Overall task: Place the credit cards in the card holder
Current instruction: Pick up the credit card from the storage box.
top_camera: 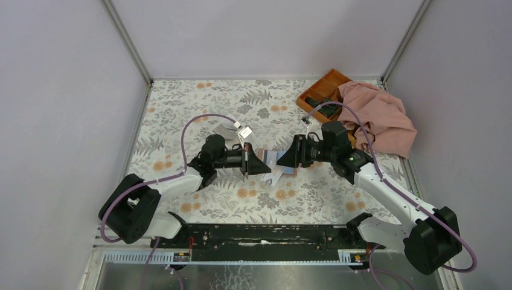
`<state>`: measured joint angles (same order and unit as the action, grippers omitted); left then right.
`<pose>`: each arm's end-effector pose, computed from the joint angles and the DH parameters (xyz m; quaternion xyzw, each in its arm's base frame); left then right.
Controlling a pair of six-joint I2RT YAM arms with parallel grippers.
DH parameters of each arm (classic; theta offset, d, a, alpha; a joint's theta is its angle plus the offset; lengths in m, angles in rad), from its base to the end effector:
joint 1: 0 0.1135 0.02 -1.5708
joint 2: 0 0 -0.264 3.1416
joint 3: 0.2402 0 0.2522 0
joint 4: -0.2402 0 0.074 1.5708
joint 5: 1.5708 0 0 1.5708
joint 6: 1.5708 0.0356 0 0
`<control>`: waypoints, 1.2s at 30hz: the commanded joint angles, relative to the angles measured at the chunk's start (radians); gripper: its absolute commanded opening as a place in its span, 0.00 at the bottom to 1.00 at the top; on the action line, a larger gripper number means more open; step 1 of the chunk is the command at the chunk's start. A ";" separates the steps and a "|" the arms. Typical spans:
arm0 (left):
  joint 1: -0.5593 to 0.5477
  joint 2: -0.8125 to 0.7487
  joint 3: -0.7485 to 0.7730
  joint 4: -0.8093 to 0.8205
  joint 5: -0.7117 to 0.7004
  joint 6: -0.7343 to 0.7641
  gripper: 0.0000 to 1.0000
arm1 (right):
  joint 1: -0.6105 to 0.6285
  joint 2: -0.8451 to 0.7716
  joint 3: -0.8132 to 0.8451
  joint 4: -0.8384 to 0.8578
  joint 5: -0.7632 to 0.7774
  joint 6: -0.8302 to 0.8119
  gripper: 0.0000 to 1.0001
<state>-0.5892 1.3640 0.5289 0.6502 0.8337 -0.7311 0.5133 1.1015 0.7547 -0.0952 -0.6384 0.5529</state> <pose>0.2106 -0.1725 0.2125 0.2081 0.7200 -0.6043 0.2704 0.2022 0.1383 0.2782 -0.1519 0.8054 0.4865 0.3027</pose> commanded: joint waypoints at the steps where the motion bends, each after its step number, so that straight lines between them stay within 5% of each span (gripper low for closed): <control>1: 0.000 -0.007 0.025 -0.067 -0.246 0.008 0.00 | 0.003 -0.040 0.049 -0.029 0.097 -0.051 0.52; 11: -0.001 0.148 0.063 -0.062 -0.519 -0.078 0.00 | 0.003 -0.039 0.010 -0.045 0.356 -0.098 0.49; 19: -0.002 0.331 0.155 -0.011 -0.500 -0.103 0.00 | 0.002 0.097 0.021 -0.035 0.466 -0.123 0.00; 36: 0.000 0.452 0.216 0.008 -0.510 -0.125 0.00 | 0.003 0.333 0.046 0.040 0.521 -0.125 0.00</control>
<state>-0.5930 1.8126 0.7345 0.6010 0.3515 -0.8455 0.5140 1.4082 0.7586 -0.1123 -0.1448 0.4412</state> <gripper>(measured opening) 0.011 0.011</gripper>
